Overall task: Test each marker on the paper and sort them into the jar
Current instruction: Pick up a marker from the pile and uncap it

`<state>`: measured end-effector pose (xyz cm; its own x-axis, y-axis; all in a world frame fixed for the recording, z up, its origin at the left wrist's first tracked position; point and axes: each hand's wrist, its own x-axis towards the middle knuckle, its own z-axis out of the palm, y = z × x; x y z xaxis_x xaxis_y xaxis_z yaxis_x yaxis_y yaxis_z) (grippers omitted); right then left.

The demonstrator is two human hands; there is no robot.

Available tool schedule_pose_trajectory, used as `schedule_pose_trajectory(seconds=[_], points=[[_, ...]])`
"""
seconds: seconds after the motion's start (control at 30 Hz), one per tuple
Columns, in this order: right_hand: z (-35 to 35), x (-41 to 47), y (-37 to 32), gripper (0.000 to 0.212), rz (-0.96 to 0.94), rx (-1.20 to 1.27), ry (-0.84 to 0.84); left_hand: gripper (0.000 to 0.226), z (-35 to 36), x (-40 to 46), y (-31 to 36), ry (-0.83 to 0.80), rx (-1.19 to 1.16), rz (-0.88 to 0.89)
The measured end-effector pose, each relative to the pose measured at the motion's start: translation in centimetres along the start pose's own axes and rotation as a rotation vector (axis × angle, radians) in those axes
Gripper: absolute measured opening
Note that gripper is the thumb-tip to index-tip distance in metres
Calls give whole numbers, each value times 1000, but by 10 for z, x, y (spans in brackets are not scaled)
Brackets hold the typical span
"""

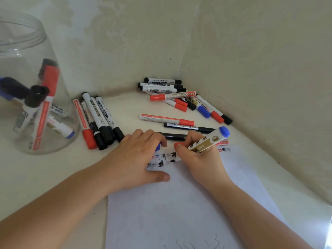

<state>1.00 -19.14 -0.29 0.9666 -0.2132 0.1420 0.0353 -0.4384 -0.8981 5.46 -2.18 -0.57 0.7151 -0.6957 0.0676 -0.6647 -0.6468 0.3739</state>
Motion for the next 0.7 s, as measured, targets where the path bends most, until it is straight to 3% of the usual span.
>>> schedule_pose_trajectory(seconds=[0.13, 0.53, 0.7], points=[[0, 0, -1, 30, 6, -18, -64, 70, 0, 0, 0, 7, -8, -5], [-3, 2, 0, 35, 25, 13, -45, 74, -2, -3, 1, 71, 66, -4], [-5, 1, -2, 24, 57, 49, -101, 77, -3, -4, 2, 102, 94, 3]])
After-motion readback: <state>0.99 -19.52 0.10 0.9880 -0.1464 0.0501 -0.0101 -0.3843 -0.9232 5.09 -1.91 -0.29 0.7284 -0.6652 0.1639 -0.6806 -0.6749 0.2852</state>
